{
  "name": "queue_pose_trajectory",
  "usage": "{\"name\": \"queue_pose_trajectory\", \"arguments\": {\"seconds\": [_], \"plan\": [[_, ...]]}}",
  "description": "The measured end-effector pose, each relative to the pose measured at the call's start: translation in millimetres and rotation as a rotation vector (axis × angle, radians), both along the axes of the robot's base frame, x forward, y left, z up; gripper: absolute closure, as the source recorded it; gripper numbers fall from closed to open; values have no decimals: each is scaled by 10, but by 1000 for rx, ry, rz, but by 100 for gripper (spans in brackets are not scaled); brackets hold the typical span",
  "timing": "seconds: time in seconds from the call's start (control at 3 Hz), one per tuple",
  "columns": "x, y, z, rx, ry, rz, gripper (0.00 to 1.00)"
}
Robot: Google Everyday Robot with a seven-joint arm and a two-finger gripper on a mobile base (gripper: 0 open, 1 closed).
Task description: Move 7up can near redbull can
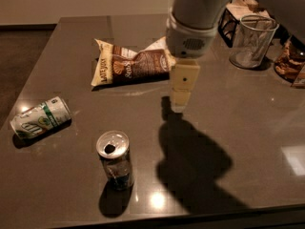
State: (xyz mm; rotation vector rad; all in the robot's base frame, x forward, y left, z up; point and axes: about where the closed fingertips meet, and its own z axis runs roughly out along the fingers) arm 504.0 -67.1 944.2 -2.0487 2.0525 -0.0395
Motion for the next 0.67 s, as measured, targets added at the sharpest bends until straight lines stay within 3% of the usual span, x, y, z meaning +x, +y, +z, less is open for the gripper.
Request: {"name": "queue_pose_trajectory", "arguments": {"seconds": [0.67], "plan": [[180,940,-125,87,42,142,0]]}}
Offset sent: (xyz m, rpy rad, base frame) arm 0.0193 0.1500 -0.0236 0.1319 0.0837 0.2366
